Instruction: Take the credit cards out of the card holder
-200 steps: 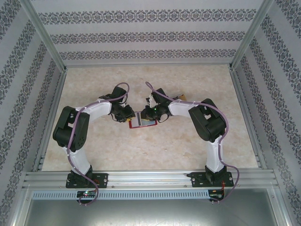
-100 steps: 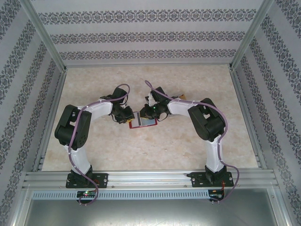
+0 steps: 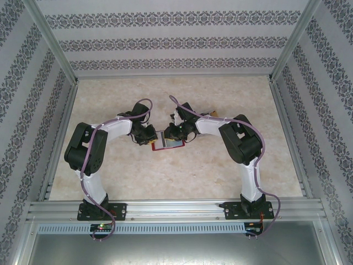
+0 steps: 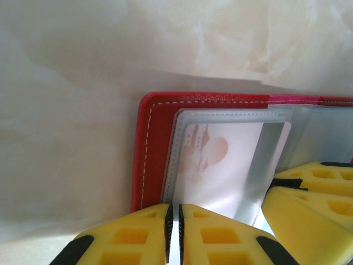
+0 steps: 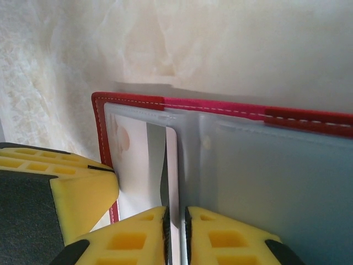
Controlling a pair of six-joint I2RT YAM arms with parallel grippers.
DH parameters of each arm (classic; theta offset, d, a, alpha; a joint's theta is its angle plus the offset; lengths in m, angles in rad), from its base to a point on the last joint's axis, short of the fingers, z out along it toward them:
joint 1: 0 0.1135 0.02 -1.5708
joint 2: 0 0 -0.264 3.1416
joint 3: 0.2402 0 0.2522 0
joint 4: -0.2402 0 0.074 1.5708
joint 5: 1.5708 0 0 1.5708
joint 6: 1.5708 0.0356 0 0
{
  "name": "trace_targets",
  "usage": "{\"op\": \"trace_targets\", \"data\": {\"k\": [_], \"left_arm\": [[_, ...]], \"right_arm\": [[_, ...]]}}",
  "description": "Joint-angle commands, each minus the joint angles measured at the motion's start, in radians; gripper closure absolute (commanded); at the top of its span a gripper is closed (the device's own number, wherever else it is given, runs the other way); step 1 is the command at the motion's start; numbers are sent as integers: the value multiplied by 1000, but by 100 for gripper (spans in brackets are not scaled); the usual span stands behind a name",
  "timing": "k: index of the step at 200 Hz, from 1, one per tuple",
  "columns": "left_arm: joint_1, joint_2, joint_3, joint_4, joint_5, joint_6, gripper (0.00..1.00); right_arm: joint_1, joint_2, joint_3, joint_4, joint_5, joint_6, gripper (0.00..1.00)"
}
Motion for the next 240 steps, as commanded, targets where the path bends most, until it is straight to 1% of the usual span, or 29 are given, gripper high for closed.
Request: {"op": "trace_targets", "data": {"k": [1, 34, 99, 118, 133, 148, 174, 198, 240], "left_arm": [[5, 38, -16, -21, -13, 1, 84], [7, 39, -16, -21, -9, 1, 84], [7, 43, -25, -15, -6, 3, 84], [6, 43, -26, -12, -3, 2, 84], [6, 44, -24, -11, -2, 2, 84], [6, 47, -25, -11, -2, 4, 84], [7, 50, -26, -9, 1, 3, 84], [7, 50, -27, -11, -1, 5, 84], [5, 47, -28, -14, -3, 6, 84]], "right_arm": [[12, 26, 29, -19, 13, -7, 81], [17, 35, 29, 18, -54, -7, 85], [-2, 17, -23, 126, -127, 29, 91], [-2, 7, -28, 143, -141, 25, 91], [-2, 4, -30, 139, -145, 18, 86], [2, 6, -26, 101, -109, 0, 83], [15, 26, -10, 32, -56, -23, 82], [20, 32, -20, 43, -65, -14, 86], [8, -15, -45, 71, -63, -13, 96]]}}
